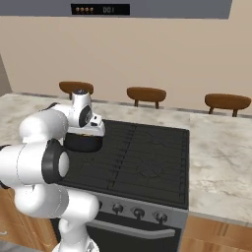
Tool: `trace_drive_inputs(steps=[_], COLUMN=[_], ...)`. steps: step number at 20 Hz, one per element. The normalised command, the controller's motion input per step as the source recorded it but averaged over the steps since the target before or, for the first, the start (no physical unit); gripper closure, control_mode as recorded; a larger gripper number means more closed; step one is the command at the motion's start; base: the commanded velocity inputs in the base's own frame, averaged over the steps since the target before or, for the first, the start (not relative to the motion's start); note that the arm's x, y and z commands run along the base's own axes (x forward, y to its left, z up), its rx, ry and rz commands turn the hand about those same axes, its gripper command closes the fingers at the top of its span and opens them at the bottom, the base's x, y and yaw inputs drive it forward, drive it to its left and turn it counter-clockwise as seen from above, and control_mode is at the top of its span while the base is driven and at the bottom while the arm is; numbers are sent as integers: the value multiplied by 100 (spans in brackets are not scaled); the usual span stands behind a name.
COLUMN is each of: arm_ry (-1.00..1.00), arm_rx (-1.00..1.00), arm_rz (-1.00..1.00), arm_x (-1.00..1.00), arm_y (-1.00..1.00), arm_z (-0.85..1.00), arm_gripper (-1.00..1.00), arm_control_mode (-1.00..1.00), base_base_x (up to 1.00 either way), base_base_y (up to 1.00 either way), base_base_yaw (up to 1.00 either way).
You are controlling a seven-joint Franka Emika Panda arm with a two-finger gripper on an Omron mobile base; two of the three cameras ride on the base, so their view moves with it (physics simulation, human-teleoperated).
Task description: Retrieve the steak from the fridge and place it on the saucepan with marinade on the stove.
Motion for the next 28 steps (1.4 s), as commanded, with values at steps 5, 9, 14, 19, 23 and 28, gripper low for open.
trace_drive_inputs(steps=[5,9,14,19,23,28], arm_ry=[0,0,0,0,0,-4], arm_rx=[0,0,0,0,0,0], arm_rz=[-3,-5,-5,-8,-15,-11], arm_x=[-4,-4,-19,-43,-82,-90], arm_y=[1,0,0,0,-13,-21], arm_z=[3,16,21,27,52,61], arm_gripper=[-100,-100,-100,-100,-100,-100], arm_control_mode=[-100,-100,-100,-100,-100,-100], base_base_x=[0,0,0,0,0,0], base_base_y=[0,0,0,0,0,0], base_base_yaw=[0,0,0,0,0,0])
